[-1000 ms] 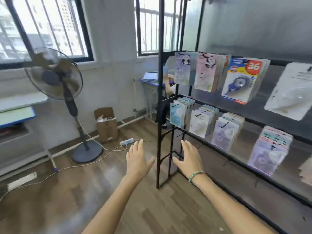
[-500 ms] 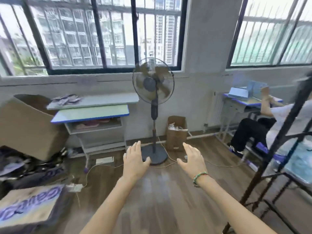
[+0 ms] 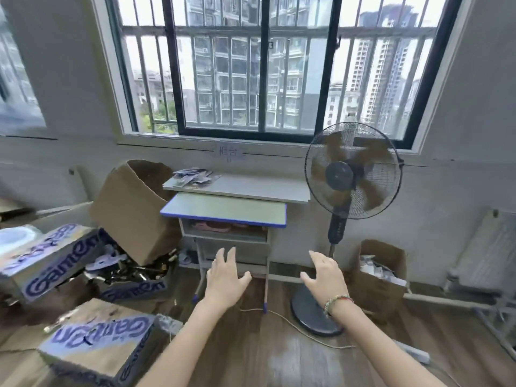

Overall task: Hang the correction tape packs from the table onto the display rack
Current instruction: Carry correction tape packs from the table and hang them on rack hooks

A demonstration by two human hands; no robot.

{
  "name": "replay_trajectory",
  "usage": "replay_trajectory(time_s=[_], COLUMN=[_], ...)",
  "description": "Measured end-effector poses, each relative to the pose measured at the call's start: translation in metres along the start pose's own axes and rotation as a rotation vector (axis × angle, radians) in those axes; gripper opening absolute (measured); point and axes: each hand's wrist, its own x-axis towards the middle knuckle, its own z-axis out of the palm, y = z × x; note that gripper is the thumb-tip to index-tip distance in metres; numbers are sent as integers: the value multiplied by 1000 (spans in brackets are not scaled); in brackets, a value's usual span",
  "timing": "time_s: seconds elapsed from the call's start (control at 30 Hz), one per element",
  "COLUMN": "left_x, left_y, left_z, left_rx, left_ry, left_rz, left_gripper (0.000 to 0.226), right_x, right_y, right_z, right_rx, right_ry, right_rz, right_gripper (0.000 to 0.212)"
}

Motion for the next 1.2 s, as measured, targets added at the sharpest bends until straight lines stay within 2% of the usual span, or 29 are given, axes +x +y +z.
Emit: replay_trajectory(time_s=[0.23, 0.43, 0.87, 1.2], left_x=[99, 189, 444, 600], left_y=[-44, -92, -202, -278], left_z=[1, 1, -57, -50], left_rx=[39, 36, 46, 77], left_ry=[48, 91, 119, 65], left_rz=[-170, -251, -292, -344], left_gripper=[71, 72, 71, 80], right_x=[122, 217, 466, 620], right_y=[-26, -53, -174, -229], right_z=[45, 101, 193, 280], right_rx=[-19, -15, -93, -40], right_ry=[-92, -175, -180, -284], right_rz=[-118, -152, -223, -176], right_gripper=[59, 61, 56, 54])
